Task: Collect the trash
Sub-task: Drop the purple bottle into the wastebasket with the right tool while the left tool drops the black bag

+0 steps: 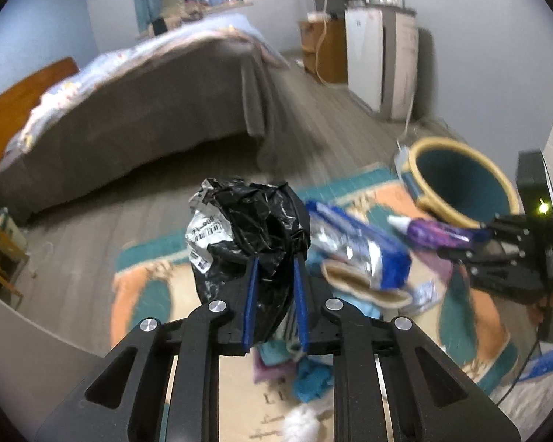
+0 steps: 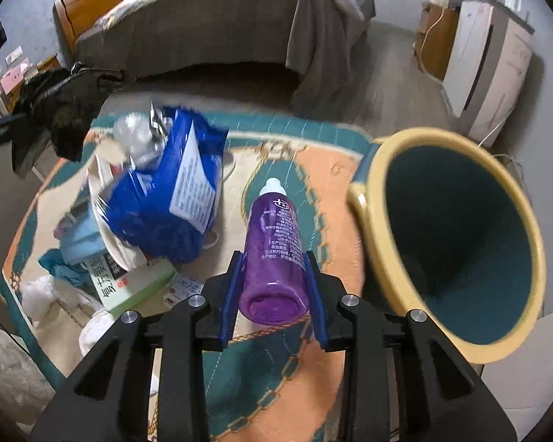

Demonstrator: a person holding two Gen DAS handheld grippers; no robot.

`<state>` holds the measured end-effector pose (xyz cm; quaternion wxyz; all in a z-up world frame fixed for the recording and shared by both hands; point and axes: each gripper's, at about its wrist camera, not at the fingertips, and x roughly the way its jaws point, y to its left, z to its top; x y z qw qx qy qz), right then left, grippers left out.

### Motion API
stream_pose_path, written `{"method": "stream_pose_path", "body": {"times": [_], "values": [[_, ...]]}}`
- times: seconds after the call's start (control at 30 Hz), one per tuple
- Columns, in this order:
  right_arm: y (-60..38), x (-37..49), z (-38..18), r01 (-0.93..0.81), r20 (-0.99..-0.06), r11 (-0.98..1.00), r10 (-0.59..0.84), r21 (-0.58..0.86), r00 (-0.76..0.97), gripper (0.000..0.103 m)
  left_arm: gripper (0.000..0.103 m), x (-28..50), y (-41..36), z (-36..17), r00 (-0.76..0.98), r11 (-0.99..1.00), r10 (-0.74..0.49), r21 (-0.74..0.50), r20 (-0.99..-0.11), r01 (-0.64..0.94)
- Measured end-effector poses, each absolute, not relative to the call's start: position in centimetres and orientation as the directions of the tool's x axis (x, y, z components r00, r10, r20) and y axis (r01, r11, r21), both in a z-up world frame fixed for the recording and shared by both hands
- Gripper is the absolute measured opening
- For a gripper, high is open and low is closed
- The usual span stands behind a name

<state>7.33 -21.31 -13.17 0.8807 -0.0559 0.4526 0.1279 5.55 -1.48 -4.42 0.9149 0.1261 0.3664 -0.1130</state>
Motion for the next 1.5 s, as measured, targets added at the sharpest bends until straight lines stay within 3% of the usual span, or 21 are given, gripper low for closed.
{"method": "stream_pose_path", "body": {"times": [0.13,0.43,0.67,1.0,1.17,1.23,1.3,1.5], "values": [[-22.2,6.9,-11.4,-0.268,-0.771,0.963,0.185,0.019,0.609,0.032,0.019,5.5,-2.0,-2.3,0.736,0.946,-0.143,0.128,-0.662,0.299],[-28.3,6.4,-7.1,-0.159,-0.699,0.987,0.127,0.019,0.704,0.032,0.019,6.2,-10.3,-0.3,0.7,0.878,-0.298,0.102,-0.649,0.468],[-35.1,7.6,-8.4,-0.015,-0.726,1.0,0.018,0.01,0.688,0.032,0.019,9.3,-18.9,-3.2,0.556,0.784,-0.425,0.016,-0.714,0.621],[-40.1,8.9,-11.0,0.074,-0.759,0.997,-0.055,-0.008,0.648,0.032,0.02,11.9,-25.8,-8.0,0.455,0.712,-0.458,-0.009,-0.763,0.702],[-40.7,9.7,-11.7,0.11,-0.765,0.994,-0.083,-0.017,0.638,0.034,0.037,12.3,-26.7,-9.0,0.455,0.717,-0.456,-0.013,-0.765,0.697],[-40.9,10.0,-11.9,0.121,-0.77,0.992,-0.093,-0.02,0.631,0.036,0.052,12.4,-26.5,-8.9,0.451,0.726,-0.461,-0.033,-0.764,0.686],[-41.0,9.9,-11.8,0.127,-0.772,0.992,-0.097,-0.022,0.628,0.042,0.058,12.0,-26.2,-8.4,0.459,0.73,-0.471,-0.04,-0.754,0.682],[-41.0,8.1,-11.1,0.15,-0.769,0.988,-0.076,0.026,0.634,0.06,0.087,11.6,-23.8,-6.5,0.498,0.77,-0.47,-0.064,-0.729,0.635]]}}
